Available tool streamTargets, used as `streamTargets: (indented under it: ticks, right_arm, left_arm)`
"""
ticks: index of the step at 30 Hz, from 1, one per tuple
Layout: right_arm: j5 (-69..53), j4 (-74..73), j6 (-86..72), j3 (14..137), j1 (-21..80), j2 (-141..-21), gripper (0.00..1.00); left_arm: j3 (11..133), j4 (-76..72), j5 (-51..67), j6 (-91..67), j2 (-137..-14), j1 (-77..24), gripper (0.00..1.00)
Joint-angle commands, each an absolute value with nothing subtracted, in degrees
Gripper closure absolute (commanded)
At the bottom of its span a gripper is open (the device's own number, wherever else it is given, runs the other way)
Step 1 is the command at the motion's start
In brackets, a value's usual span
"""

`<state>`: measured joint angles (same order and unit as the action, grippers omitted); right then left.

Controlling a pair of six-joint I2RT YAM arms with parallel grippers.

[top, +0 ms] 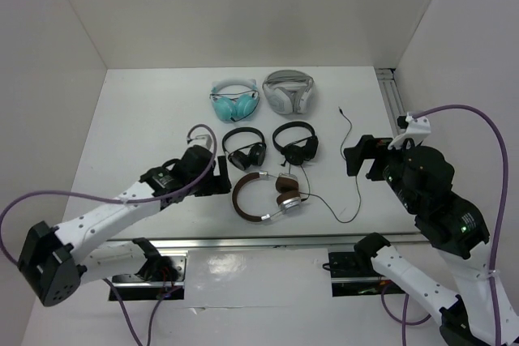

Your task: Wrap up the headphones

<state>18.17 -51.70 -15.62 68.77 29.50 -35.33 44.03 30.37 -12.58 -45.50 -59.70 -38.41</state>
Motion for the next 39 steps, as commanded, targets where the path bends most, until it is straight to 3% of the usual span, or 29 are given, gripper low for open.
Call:
streamTargets:
  ticks: [1, 10, 14, 21, 22, 23, 26, 29, 37, 39]
  right_arm:
    - [16.26, -49.31, -15.29, 69.08, 29.88, -35.95, 0.0]
    - [13.98, -48.78, -14.77, 67.94, 29.88, -34.28, 0.0]
    - [13.45, -48.78, -14.77, 67.94, 29.88, -34.28, 0.0]
    - [12.92, -48.16, -14.77, 67.41, 29.88, -33.75, 0.0]
    - [12.92, -48.16, -14.77, 67.41, 29.88, -33.75, 0.0]
    - [12.92, -48.16, -14.77, 67.41, 29.88, -33.23, 0.0]
    - [12.92, -48.16, -14.77, 67.41, 29.88, -33.22, 0.0]
    - [12.4, -47.64, -14.24, 67.41, 29.88, -33.22, 0.0]
    - [7.75, -44.31, -13.37, 67.94, 29.88, -32.53, 0.0]
    - [0.03, -41.94, -11.61, 67.94, 29.88, -31.65, 0.0]
  left_arm:
    - [44.74, 21.45, -14.66, -48.69, -65.54, -42.43, 0.0]
    - [43.42, 12.74, -17.05, -50.71, -82.87, -46.22, 0.05]
    - [45.0, 14.67, -19.68, -51.94, -87.0, -47.55, 0.21]
    - [45.18, 16.35, -22.94, -54.66, -89.74, -49.31, 0.31]
    - [45.18, 16.35, -22.94, -54.67, -89.74, -49.31, 0.42]
    - [45.18, 17.04, -22.94, -54.67, -90.26, -49.83, 0.46]
    - [45.18, 19.24, -23.99, -55.37, -90.26, -50.53, 0.81]
    - [46.84, 24.24, -26.97, -56.6, -89.21, -52.38, 1.0]
    - [55.61, 37.39, -27.16, -51.33, -78.93, -59.76, 1.0]
    - [58.43, 42.16, -28.99, -51.33, -76.39, -60.38, 1.0]
